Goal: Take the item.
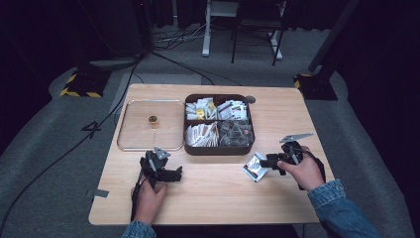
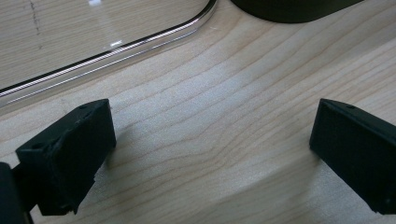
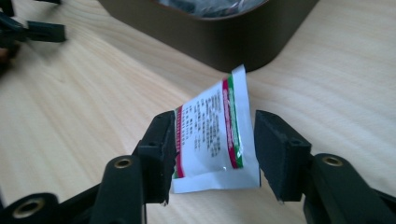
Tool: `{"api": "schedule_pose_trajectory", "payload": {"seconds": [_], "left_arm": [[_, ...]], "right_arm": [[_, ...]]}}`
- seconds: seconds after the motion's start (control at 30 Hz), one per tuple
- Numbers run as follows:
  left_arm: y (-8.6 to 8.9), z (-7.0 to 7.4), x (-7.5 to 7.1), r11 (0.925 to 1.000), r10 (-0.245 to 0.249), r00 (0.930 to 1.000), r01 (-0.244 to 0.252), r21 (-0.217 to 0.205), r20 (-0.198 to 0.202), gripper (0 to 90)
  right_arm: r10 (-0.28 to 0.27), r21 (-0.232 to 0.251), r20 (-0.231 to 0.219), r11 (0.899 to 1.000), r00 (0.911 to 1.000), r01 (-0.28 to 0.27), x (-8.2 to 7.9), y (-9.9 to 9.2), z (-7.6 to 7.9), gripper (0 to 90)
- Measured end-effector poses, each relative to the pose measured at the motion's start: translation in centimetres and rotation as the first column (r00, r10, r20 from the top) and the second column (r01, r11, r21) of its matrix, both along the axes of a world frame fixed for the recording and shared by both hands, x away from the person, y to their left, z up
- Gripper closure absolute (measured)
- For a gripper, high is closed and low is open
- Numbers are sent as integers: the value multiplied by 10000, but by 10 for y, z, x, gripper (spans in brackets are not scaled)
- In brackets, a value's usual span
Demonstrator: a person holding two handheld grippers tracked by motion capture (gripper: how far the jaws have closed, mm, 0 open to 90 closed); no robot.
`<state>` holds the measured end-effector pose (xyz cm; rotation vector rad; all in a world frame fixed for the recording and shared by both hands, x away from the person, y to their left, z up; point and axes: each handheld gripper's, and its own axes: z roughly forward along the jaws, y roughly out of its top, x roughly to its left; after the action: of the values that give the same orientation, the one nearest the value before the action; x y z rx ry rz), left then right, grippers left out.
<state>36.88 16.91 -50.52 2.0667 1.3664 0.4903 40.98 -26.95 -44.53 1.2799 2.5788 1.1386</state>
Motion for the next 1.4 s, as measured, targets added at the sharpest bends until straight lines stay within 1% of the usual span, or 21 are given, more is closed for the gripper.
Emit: {"api": "schedule_pose_trajectory", "payload": {"seconds": [0.07, 0.1, 0.13, 0.17, 0.3, 0.4, 0.43, 0.47, 0.5, 0.57, 0.73, 0.83, 0.97, 1.0, 1.07, 1.1, 1.17, 1.3, 1.33, 1.37, 1.4], "left_arm": [[0, 0, 0, 10000, 1, 10000, -1, 0, 1, 6], [0, 0, 0, 10000, -15, 10000, 15, 13, -4, 6], [0, 0, 0, 10000, -15, 10000, 15, 13, -4, 6], [0, 0, 0, 10000, -2, 10000, 2, 3, -1, 6], [0, 0, 0, 10000, -3, 10000, 3, 0, -2, 6], [0, 0, 0, 10000, -10, 10000, 10, 13, 7, 6], [0, 0, 0, 10000, -20, 10000, 20, -1, 6, 6], [0, 0, 0, 10000, -20, 10000, 20, -1, 6, 7], [0, 0, 0, 10000, -37, 10000, 37, -5, 19, 7], [0, 0, -1, 10000, -42, 10000, 42, 0, 21, 7], [0, 0, -1, 10000, -61, 10000, 61, 13, 30, 6], [0, 0, -1, 10000, -60, 10000, 60, 10, 29, 7], [0, 0, -1, 10000, -57, 10000, 57, -4, 10, 6], [0, 0, -1, 10000, -66, 10000, 66, 3, 20, 6], [0, 0, -1, 10000, -60, 10000, 60, 2, 11, 6], [0, 0, -1, 10000, -61, 10000, 61, 3, 9, 6], [0, 0, -1, 10000, -59, 10000, 59, 4, 11, 6], [0, 0, -1, 10000, -55, 10000, 55, -1, 8, 6], [0, 0, -1, 10000, -66, 10000, 66, 7, 19, 6], [0, 0, -1, 10000, -65, 10000, 65, 6, 18, 6], [0, 0, -1, 10000, -65, 10000, 65, 4, 18, 6]], "right_arm": [[-56, -52, 110, 10000, 9999, 57, 1, -1, 1, 495], [-197, 18, 226, 9998, 9996, 196, 1, -5, 4, 493], [-197, 18, 226, 9998, 9996, 196, 1, -5, 4, 493], [-305, 53, 396, 9995, 9988, 303, 2, -8, 7, 489], [-497, 234, 626, 9986, 9968, 483, 0, -16, 16, 477], [-475, 353, 786, 9984, 9958, 449, -1, -20, 20, 470], [-423, 530, 989, 9979, 9942, 372, -3, -24, 24, 460], [-335, 558, 1109, 9981, 9933, 274, -4, -27, 27, 460], [-335, 558, 1109, 9981, 9933, 274, -4, -27, 27, 460], [-206, 532, 1474, 9985, 9889, 129, -8, -33, 33, 447], [-103, 346, 1651, 9994, 9862, 47, -13, -42, 38, 436], [-11, 155, 1875, 9999, 9823, -18, -17, -47, 40, 426], [67, 43, 2060, 10000, 9785, -77, -22, -54, 38, 410], [50, 55, 2238, 10000, 9746, -64, -26, -60, 36, 404], [-14, 41, 2293, 10000, 9733, 5, -28, -63, 35, 401], [-129, -91, 2407, 9998, 9705, 155, -31, -70, 32, 396], [-242, -366, 2539, 9987, 9669, 346, -33, -77, 28, 391], [-418, -505, 2622, 9971, 9641, 570, -35, -87, 18, 386], [-418, -505, 2622, 9971, 9641, 570, -35, -87, 18, 384], [-411, -591, 2647, 9965, 9635, 588, -36, -88, 15, 382], [-408, -743, 2646, 9953, 9635, 626, -36, -90, 8, 382]]}}
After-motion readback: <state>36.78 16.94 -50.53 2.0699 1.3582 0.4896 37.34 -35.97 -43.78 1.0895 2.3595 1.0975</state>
